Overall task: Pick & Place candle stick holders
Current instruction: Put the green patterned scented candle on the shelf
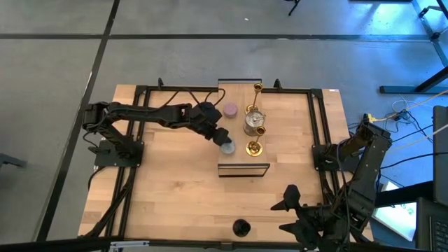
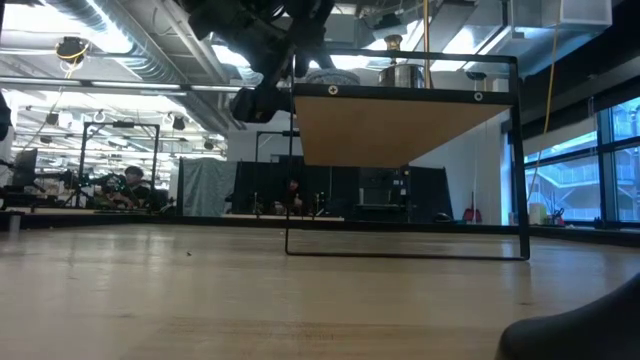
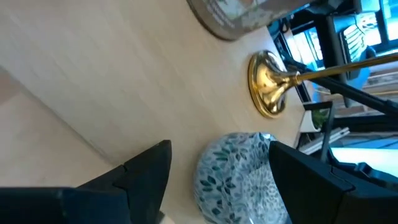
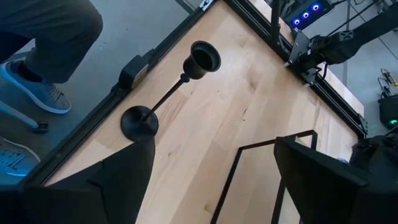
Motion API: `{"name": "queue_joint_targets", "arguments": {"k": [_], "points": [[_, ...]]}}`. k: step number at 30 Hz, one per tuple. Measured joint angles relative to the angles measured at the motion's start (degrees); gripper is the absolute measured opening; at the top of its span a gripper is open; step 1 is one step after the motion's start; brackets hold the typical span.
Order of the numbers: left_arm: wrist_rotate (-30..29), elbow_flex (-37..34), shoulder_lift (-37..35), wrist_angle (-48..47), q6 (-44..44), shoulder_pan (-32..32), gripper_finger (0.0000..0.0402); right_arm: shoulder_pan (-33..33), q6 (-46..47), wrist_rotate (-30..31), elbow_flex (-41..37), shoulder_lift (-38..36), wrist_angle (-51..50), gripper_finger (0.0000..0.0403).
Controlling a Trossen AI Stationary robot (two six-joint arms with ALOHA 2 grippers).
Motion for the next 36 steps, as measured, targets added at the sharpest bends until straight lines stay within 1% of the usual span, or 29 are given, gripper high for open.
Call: {"name": "queue_joint_targets", "arguments": {"k": [7, 12, 16, 18, 21, 23, 25, 27, 29, 30, 31, 34, 36], "points": [[-2.6, 0.0, -2.1, 0.4, 1.9, -0.3, 0.0265, 0.0, 0.0, 0.0, 0.0, 0.0, 0.0, 0.0332], [-5.0, 0.0, -5.8, 0.0, 3.7, -1.3, 0.0265, 0.0, 0.1, 0.0, 0.0, 0.0, 0.0, 0.0332], [-5.8, 0.0, -9.5, -5.1, 8.1, -3.8, 0.0261, 0.0, 0.1, -1.1, 0.0, 0.0, 0.0, 0.0332], [-8.8, 0.0, -11.3, -9.8, 11.2, -5.6, 0.0250, 0.0, 0.4, -1.1, 0.0, 0.0, -0.3, 0.0332], [-17.3, 0.0, -13.0, -17.7, 15.8, -9.2, 0.0223, 0.0, 0.5, -1.1, 0.0, 0.0, -0.4, 0.0332], [-23.7, 0.0, -13.3, -19.9, 18.4, -12.3, 0.0198, 0.0, 0.5, -1.1, 0.0, 0.0, -0.4, 0.0332], [-28.4, -0.6, -13.5, -20.2, 20.6, -15.5, 0.0165, 0.0, 0.6, -1.2, 0.0, 0.0, -0.6, 0.0332], [-31.7, -2.3, -13.5, -17.4, 22.8, -18.4, 0.0120, 0.0, 0.8, -1.2, 0.0, 0.0, -1.1, 0.0332], [-35.0, -5.5, -13.5, -13.4, 24.8, -20.5, 0.0066, 0.0, 0.9, -2.0, 0.0, 0.0, -1.3, 0.0332], [-36.1, -7.4, -13.5, -10.5, 26.2, -21.3, 0.0038, 0.0, 0.7, -3.0, 0.0, 0.0, -1.2, 0.0332], [-37.0, -9.7, -13.5, -6.6, 27.7, -22.1, 0.0020, 0.0, -0.2, -4.1, -0.3, 0.0, -0.6, 0.0332], [-38.2, -17.4, -14.3, 5.6, 31.8, -24.1, 0.0009, 0.1, -4.7, -6.6, -2.9, -0.5, 5.4, 0.0332], [-39.6, -22.2, -15.4, 14.8, 34.8, -25.1, 0.0005, -0.1, -8.0, -9.7, -4.9, -1.6, 10.2, 0.0332]]}}
